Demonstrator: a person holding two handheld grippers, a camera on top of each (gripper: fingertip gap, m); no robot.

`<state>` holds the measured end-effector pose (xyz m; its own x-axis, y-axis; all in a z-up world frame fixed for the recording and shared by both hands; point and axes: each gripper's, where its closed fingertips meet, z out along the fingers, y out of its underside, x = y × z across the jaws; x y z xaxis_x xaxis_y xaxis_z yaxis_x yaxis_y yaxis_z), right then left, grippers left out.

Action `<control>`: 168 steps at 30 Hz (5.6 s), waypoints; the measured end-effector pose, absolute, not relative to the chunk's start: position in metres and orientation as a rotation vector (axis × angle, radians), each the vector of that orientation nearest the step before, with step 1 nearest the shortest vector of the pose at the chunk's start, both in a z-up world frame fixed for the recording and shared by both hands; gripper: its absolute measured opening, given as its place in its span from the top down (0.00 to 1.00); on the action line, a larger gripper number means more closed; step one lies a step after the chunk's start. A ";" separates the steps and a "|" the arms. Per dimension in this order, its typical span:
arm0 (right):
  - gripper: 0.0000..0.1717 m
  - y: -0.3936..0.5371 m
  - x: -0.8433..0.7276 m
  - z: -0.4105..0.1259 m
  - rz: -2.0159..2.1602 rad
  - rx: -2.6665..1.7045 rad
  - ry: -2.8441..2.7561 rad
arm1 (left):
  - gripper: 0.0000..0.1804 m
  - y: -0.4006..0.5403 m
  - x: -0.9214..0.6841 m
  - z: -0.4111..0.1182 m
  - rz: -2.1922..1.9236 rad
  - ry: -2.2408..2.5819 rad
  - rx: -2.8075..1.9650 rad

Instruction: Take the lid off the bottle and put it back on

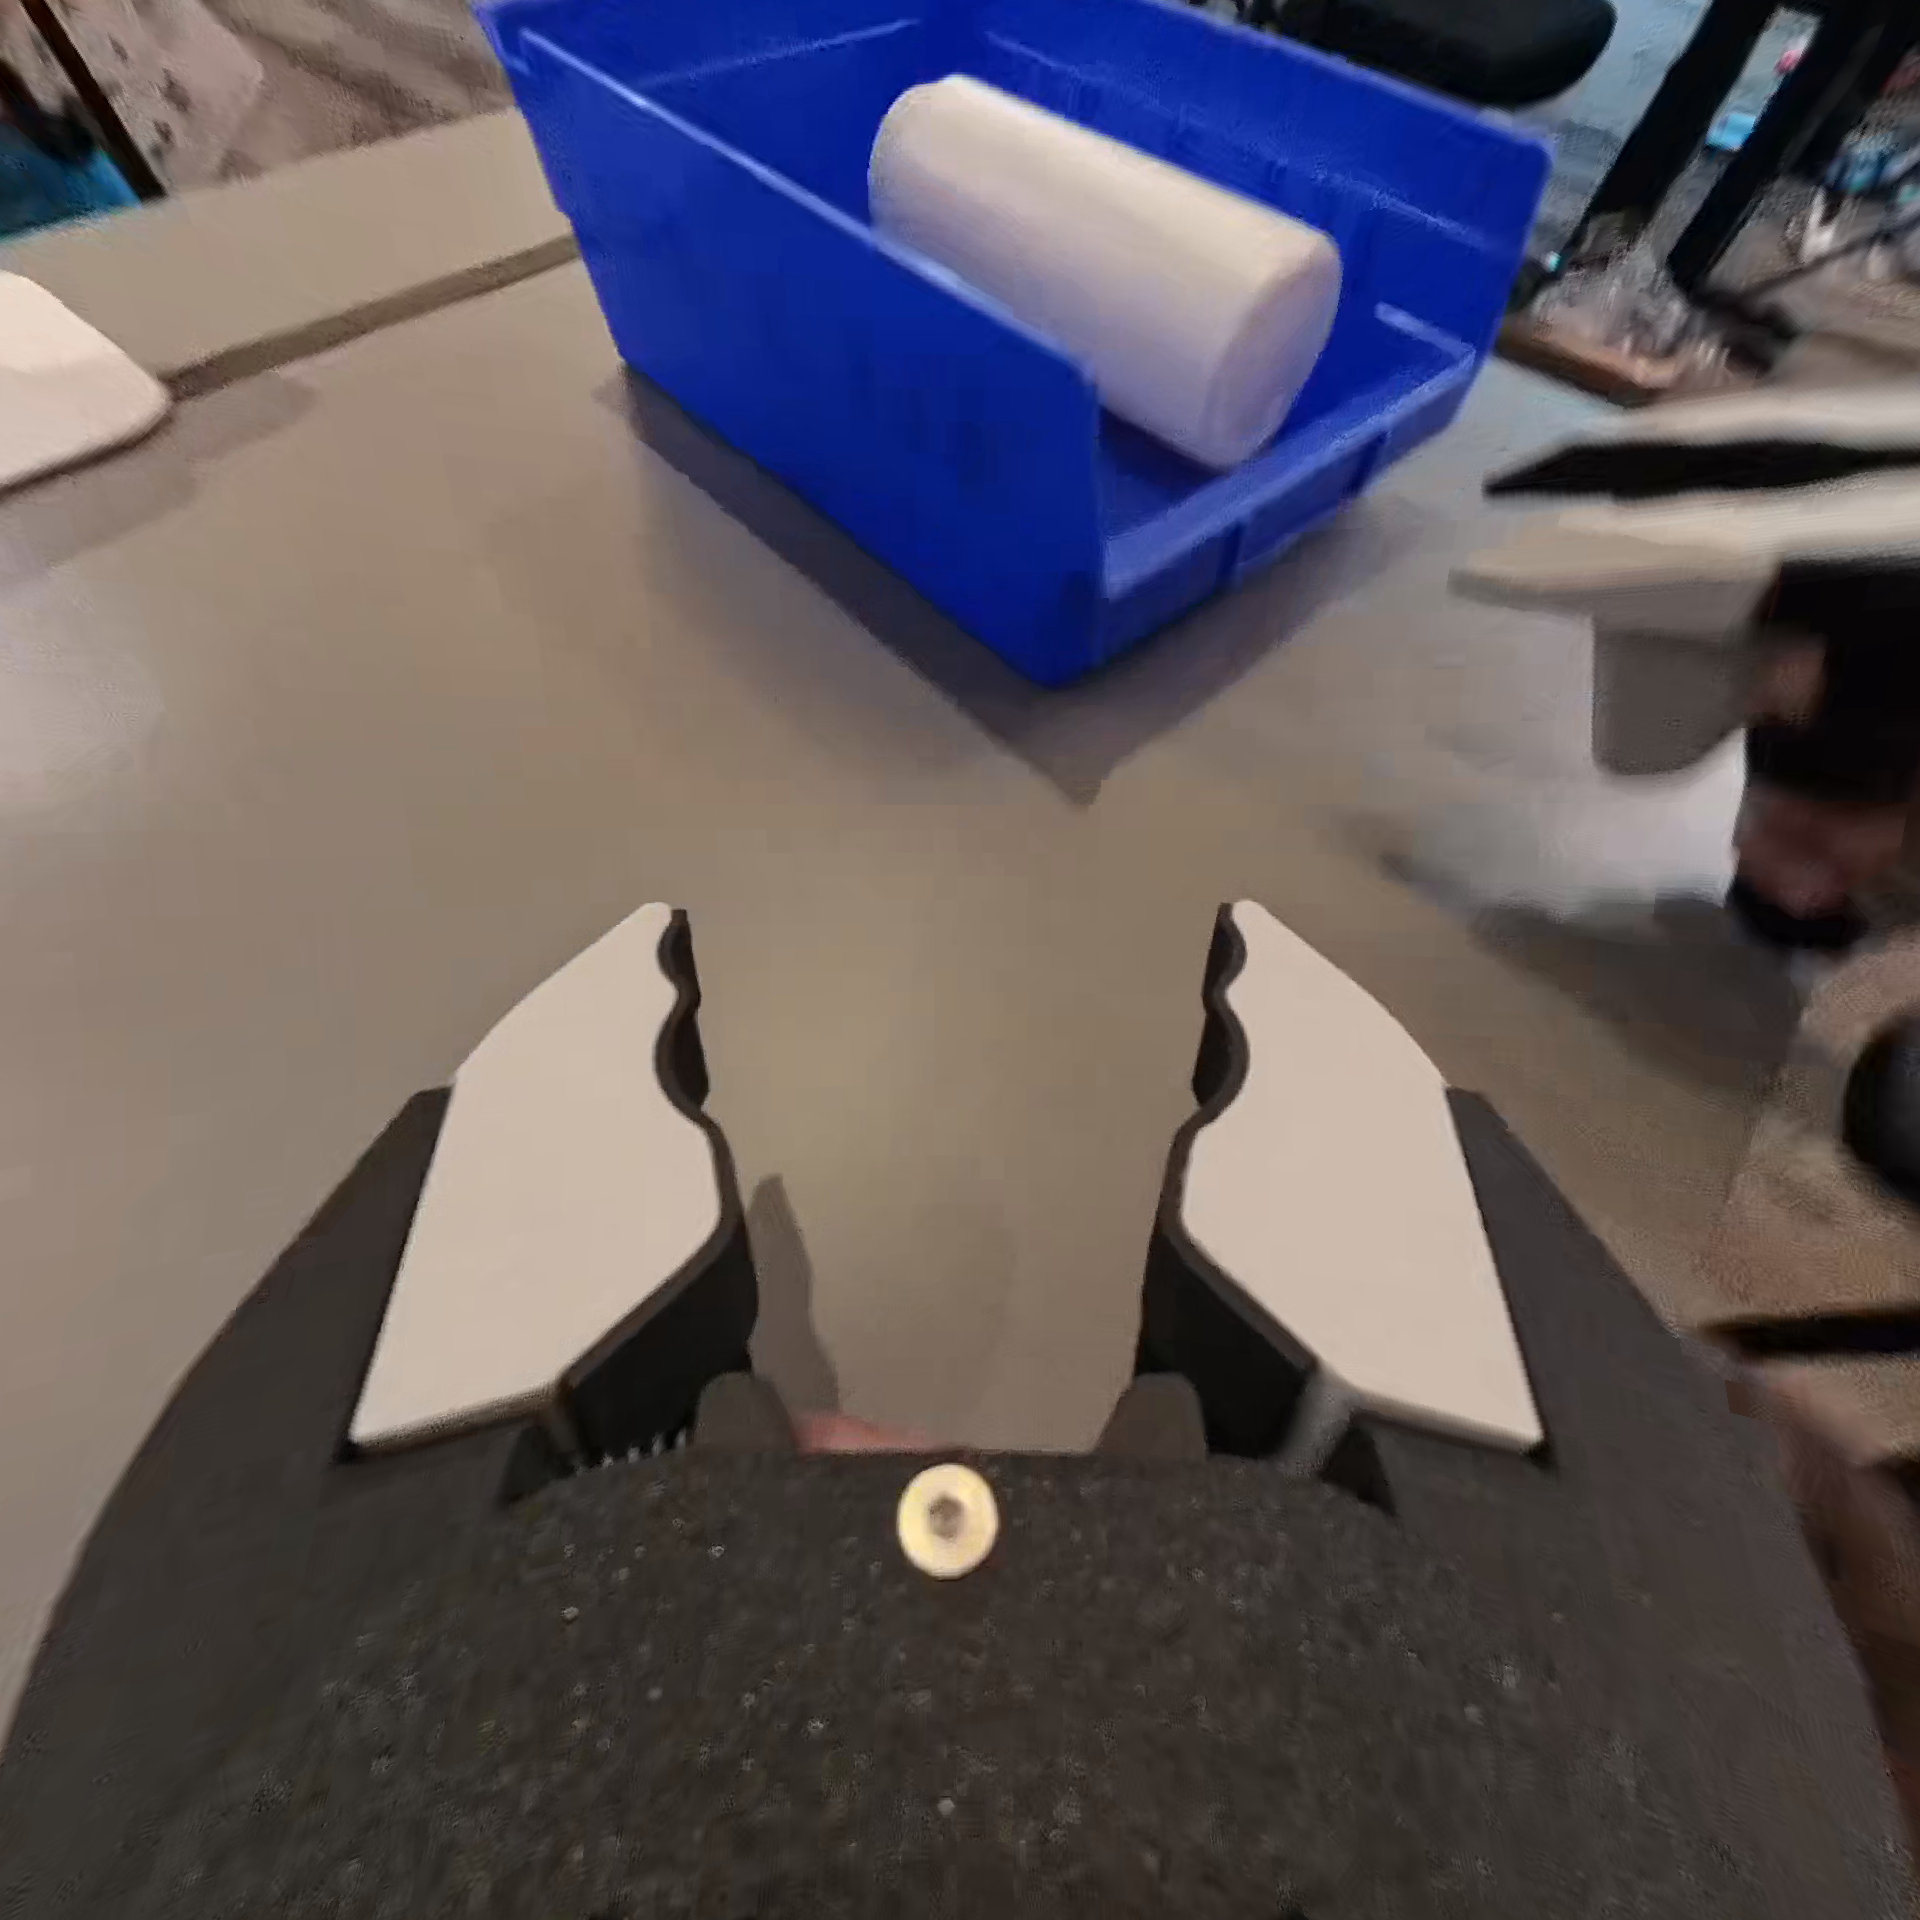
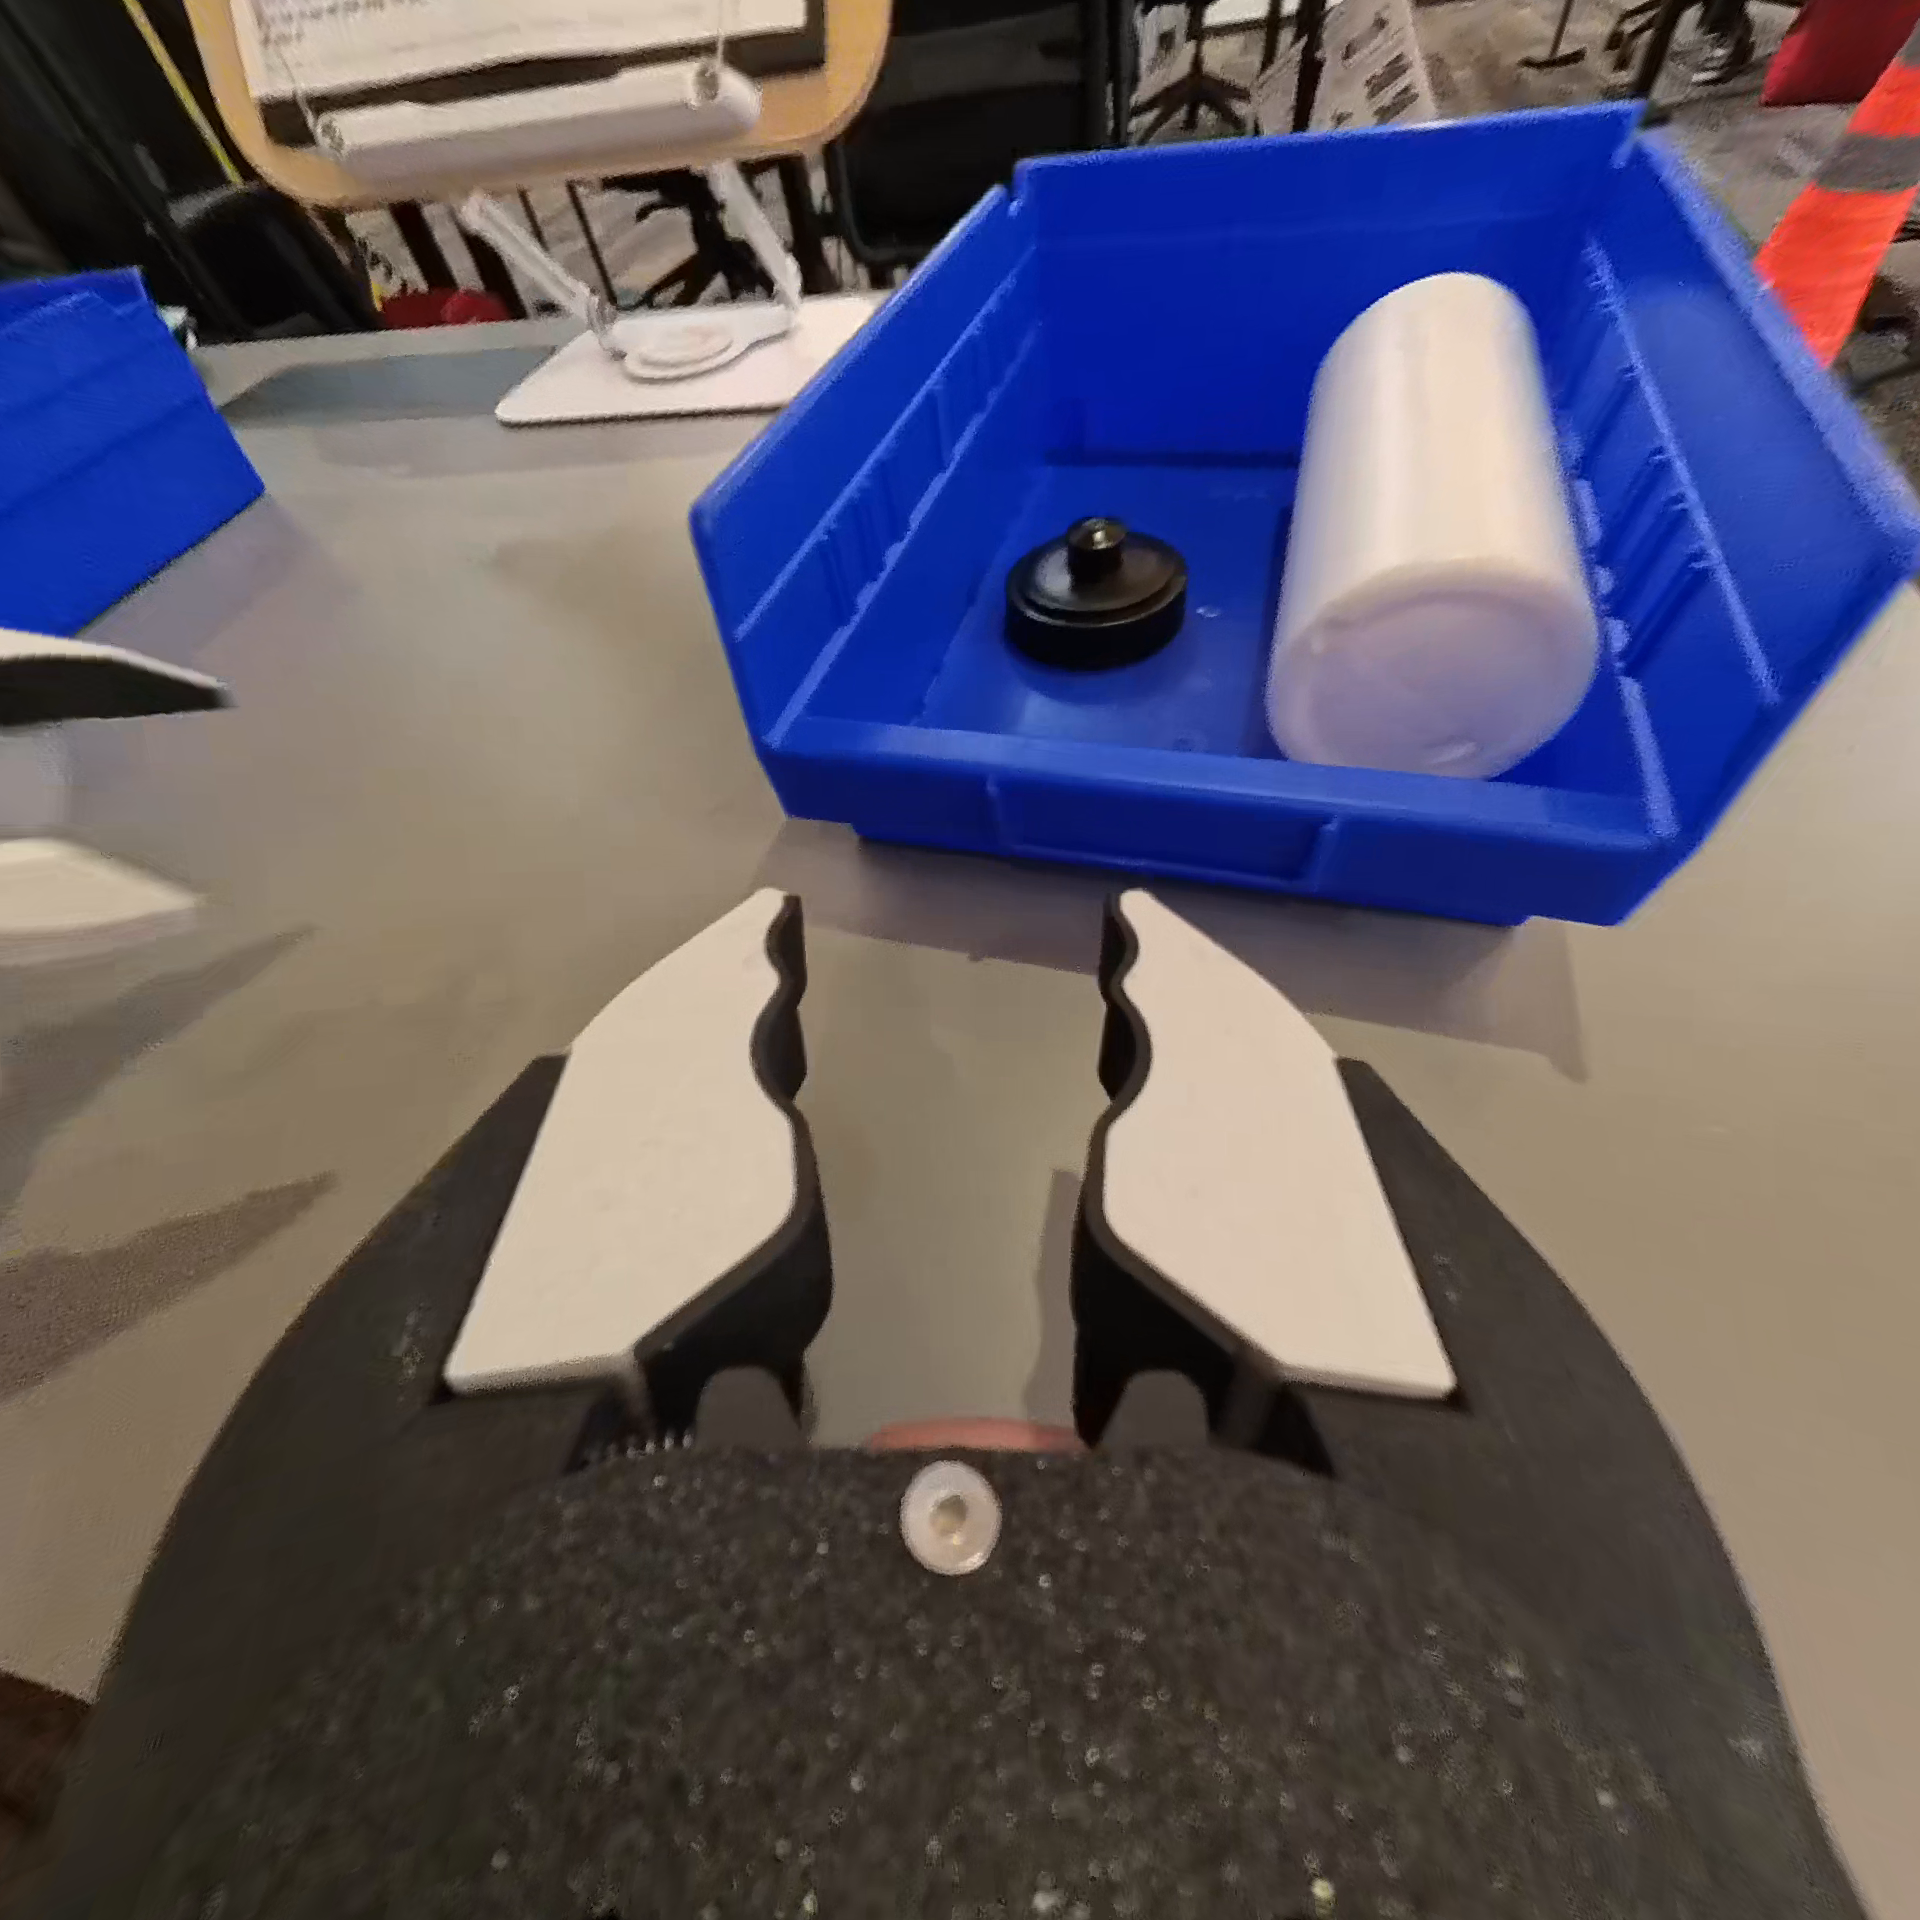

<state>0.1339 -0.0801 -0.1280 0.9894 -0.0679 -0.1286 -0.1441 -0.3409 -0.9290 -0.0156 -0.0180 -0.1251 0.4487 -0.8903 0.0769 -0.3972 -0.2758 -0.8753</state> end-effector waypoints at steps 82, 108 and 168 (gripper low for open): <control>0.53 -0.017 -0.206 -0.109 0.432 -1.786 -0.422 | 0.99 0.155 -0.490 -0.128 -0.125 0.047 -2.075; 0.97 0.038 -0.223 0.000 0.076 -1.662 -0.339 | 0.98 0.027 -0.400 -0.018 -0.228 0.124 -1.719; 0.48 0.059 0.004 -0.075 0.028 -1.956 -0.283 | 0.58 0.112 -0.204 -0.110 -0.410 0.469 -1.921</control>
<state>0.0044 0.0594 -0.0752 0.9712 0.2103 0.1122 0.1848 -0.3665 -0.9119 -0.2040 0.1122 -0.1099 0.8638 -0.4992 0.0677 -0.1337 -0.3568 -0.9246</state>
